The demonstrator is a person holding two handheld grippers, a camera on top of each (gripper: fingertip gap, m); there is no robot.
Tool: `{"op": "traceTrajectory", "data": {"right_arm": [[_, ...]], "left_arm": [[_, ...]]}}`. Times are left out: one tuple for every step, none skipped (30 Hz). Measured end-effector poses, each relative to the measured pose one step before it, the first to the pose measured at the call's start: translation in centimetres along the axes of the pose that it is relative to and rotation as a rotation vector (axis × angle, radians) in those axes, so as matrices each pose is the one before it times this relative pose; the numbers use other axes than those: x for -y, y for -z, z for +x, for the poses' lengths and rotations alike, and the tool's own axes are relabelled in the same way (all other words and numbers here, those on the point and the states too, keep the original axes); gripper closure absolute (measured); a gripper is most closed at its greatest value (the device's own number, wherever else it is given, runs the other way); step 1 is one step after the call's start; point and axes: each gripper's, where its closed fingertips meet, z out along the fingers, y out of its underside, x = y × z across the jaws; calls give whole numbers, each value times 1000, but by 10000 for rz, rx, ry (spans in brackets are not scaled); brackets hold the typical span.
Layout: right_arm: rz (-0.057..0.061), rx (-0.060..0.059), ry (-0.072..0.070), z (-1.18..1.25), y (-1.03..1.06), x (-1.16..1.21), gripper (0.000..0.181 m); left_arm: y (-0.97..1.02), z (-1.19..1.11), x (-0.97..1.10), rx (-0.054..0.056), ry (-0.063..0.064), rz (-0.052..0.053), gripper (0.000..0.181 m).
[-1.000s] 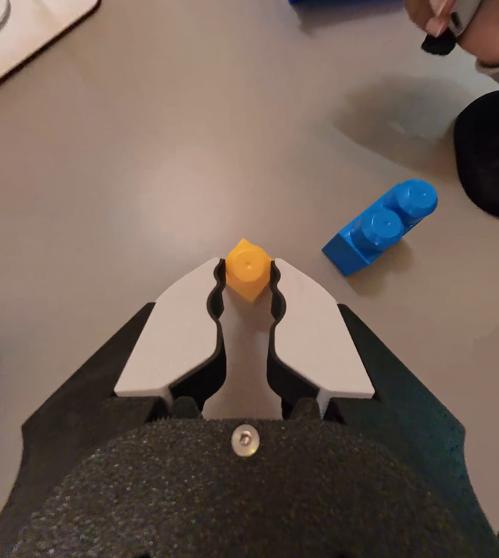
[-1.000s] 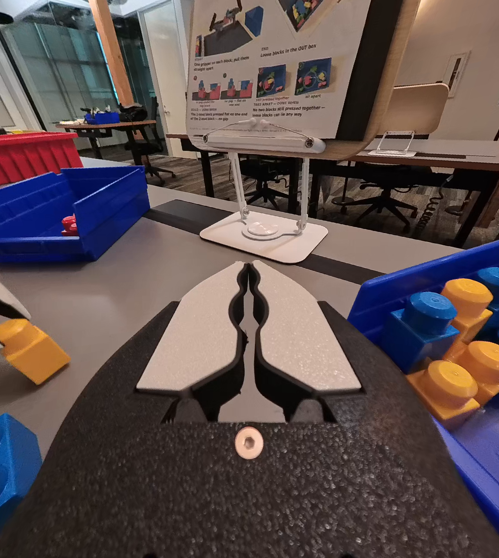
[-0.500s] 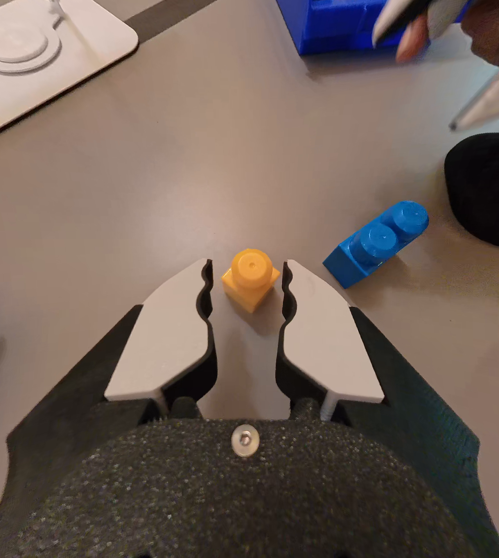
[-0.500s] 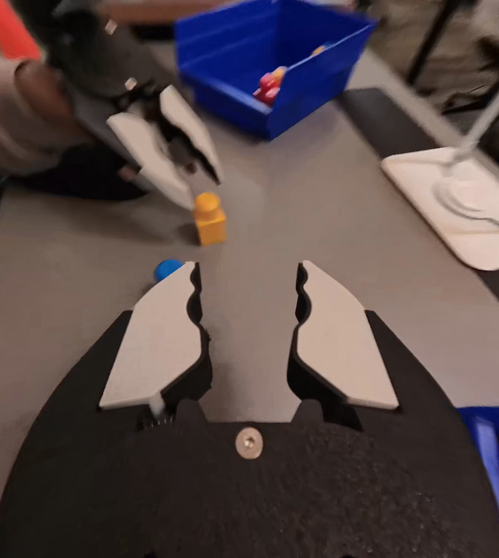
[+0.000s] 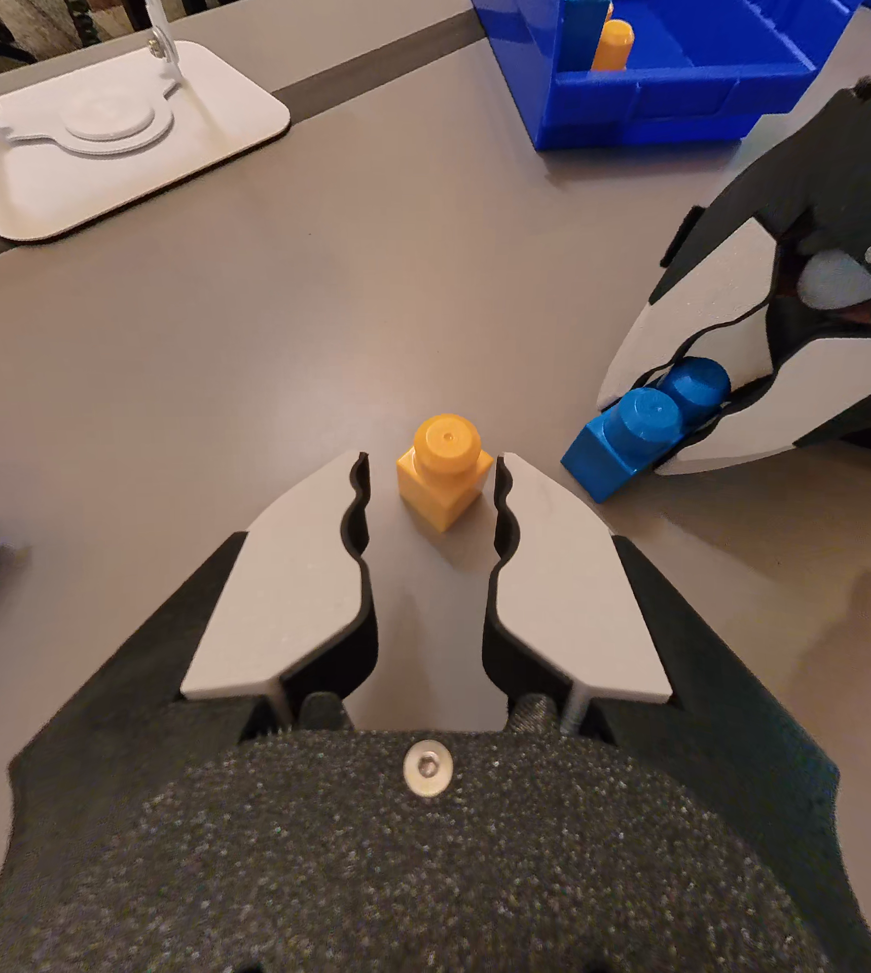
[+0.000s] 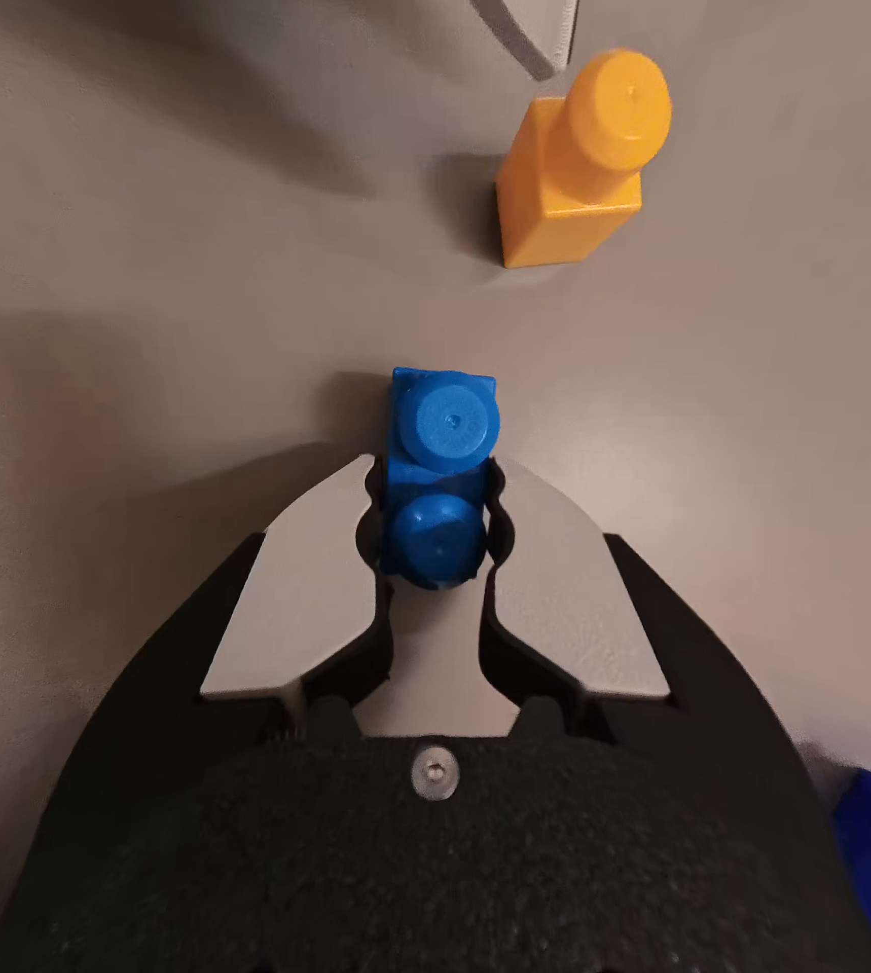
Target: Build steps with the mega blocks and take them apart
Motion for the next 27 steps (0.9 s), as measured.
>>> {"op": "traceTrajectory", "data": {"right_arm": [[-67, 54, -27, 61, 16, -62, 145], [-51, -136, 27, 319, 24, -91, 146], [51, -112, -11, 303, 47, -15, 146], [134, 70, -139, 87, 96, 44, 146], [239, 72, -182, 114, 204, 158, 146], [338, 35, -201, 205, 322, 254, 146], [504, 104, -254, 173, 468, 460, 146], [771, 135, -268, 150, 621, 821, 146], [802, 85, -340, 263, 695, 875, 146], [768, 105, -249, 237, 733, 872, 146], [878, 85, -103, 189, 745, 1021, 146], [781, -4, -252, 360, 670, 925, 146], [682, 41, -325, 333, 546, 839, 146], [777, 138, -272, 205, 496, 958, 146], [785, 235, -249, 10, 416, 988, 146], [780, 198, -190, 12, 401, 948, 146], [686, 210, -151, -57, 280, 840, 146], [627, 290, -124, -224, 203, 769, 145], [695, 372, -127, -368, 189, 806, 145], [631, 395, -215, -417, 79, 734, 146], [535, 369, -215, -410, -12, 599, 146], [436, 354, -163, -421, -102, 464, 146], [293, 322, -129, -448, -177, 240, 146], [172, 287, -82, -404, -252, 118, 146], [127, 286, -53, -436, -316, 12, 146], [104, 322, -56, -500, -361, -42, 145], [103, 305, -92, -457, -383, -61, 145]], "left_arm": [[131, -22, 11, 0, 24, 47, 136], [122, -4, 4, -1, 22, 46, 136], [110, -3, 19, -6, 17, 53, 136], [106, 15, 24, -12, 18, 56, 136], [92, 48, 26, -21, 27, 46, 136], [102, 97, 82, -49, 42, 63, 137], [102, 190, 156, -99, 57, 108, 137], [129, 294, 231, -160, 73, 144, 137], [126, 351, 275, -191, 88, 162, 137], [135, 388, 312, -204, 86, 182, 137], [121, 468, 359, -243, 74, 200, 137], [125, 548, 398, -291, 81, 217, 137], [100, 579, 433, -294, 93, 240, 138], [74, 639, 462, -312, 79, 252, 138], [35, 703, 455, -338, 69, 244, 138], [14, 702, 441, -307, 45, 237, 138], [8, 670, 438, -278, 10, 230, 138], [-17, 690, 436, -280, -9, 228, 137], [-27, 663, 442, -265, -15, 240, 136], [-44, 634, 453, -260, -13, 239, 135], [-64, 616, 381, -263, 7, 199, 134], [-71, 520, 363, -217, 17, 173, 133], [-82, 413, 355, -154, -17, 173, 133], [-75, 305, 352, -83, -68, 169, 132], [-84, 203, 340, -30, -99, 153, 131], [-80, 198, 306, -43, -83, 134, 131], [-72, 209, 291, -76, -39, 125, 131]]}}
